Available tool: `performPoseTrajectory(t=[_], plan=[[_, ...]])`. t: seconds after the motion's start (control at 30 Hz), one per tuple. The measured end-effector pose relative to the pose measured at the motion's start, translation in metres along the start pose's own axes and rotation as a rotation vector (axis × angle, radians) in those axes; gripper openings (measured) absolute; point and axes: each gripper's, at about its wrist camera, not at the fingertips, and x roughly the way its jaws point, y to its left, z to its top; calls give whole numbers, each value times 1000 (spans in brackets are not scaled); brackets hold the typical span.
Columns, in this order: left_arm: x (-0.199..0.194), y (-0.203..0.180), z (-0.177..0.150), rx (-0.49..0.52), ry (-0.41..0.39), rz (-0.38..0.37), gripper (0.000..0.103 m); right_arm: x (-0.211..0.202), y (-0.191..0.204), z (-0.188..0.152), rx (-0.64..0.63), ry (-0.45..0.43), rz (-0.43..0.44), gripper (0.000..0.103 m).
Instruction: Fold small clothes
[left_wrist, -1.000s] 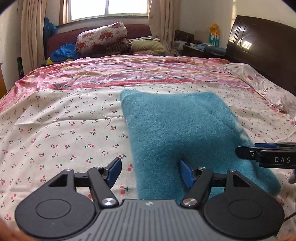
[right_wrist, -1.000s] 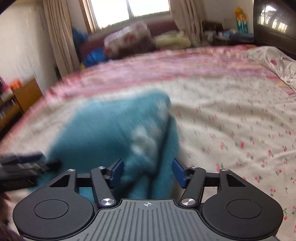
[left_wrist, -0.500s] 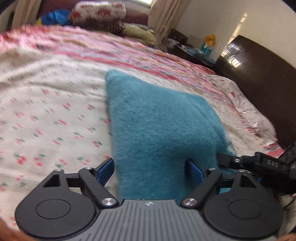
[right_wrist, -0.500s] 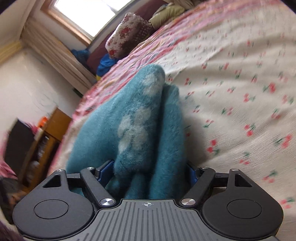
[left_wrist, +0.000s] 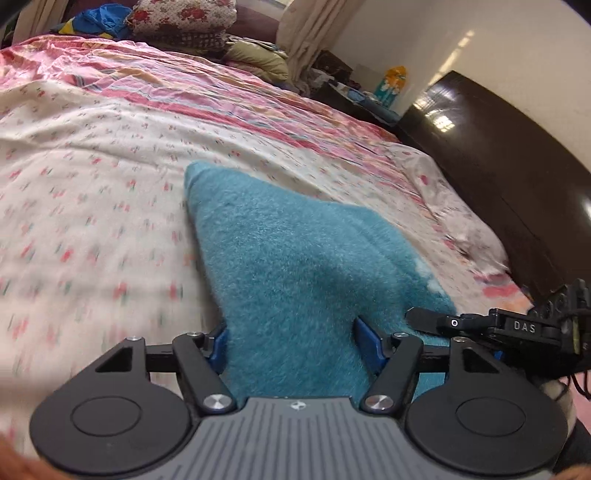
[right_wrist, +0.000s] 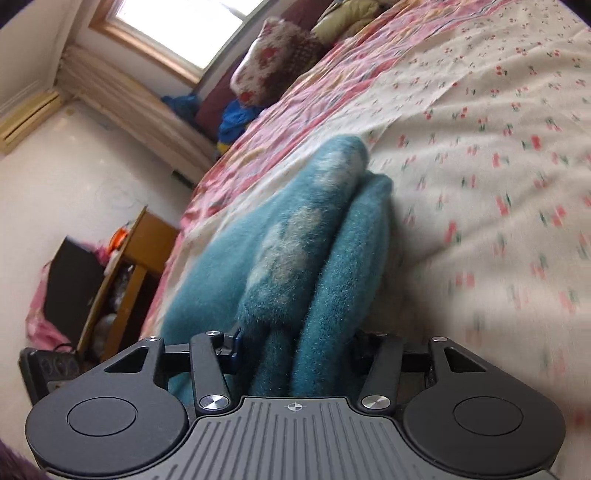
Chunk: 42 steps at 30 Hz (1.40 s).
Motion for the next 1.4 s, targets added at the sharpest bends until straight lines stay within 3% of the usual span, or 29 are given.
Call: performPoseTrajectory(t=[0.07,0.13,0.17,0.23,0.33,0.5,0.6,0.63,0.7,0.77,0.87,0.97,1.07,1.13,1.23,1.3,1.4], plan=[[-20,-6,-29,6,25,-3,71,-21,10,-23,-27,29,1,49],[-24,-11,-62,26,67,42,71,-36,15,-50,-51,61,-27,50],[-17,-12,-75,48,91,83,71,-37,16,-64,-75,78,-72,54],[-12,-14,-90,83,55,132,74,-27,13,-87,-114,94,-189,63],[-25,-26,-80,112,22,155,73,-34,12,-90,-61,29,-215,67],[-48,-36,-66,217,-110,216,71,-75,50,-75,-190,-199,-280,71],[-41,-41,-54,216,-121,209,71,-56,55,-54,-243,-201,-279,71],[-37,-43,-52,234,-130,216,71,-42,53,-47,-247,-181,-287,69],[-27,-46,-51,273,-129,247,71,-16,47,-36,-237,-143,-302,55],[-21,-50,-49,277,-125,246,71,-3,45,-28,-228,-128,-309,29],[-22,-59,-47,298,-171,225,71,-11,61,-20,-240,-150,-238,16],[-16,-66,-49,326,-169,228,71,-16,66,-9,-262,-174,-237,15],[-4,-70,-62,394,-159,258,72,7,37,-13,-239,-112,-349,16],[-3,-78,-68,447,-164,295,72,10,22,-19,-203,-124,-329,18],[-10,-79,-63,402,-153,285,72,-1,26,-17,-146,-140,-316,22],[-18,-76,-59,365,-162,280,72,-12,39,-21,-187,-170,-346,29],[-30,-75,-60,335,-177,314,72,-41,65,-34,-271,-249,-387,28]])
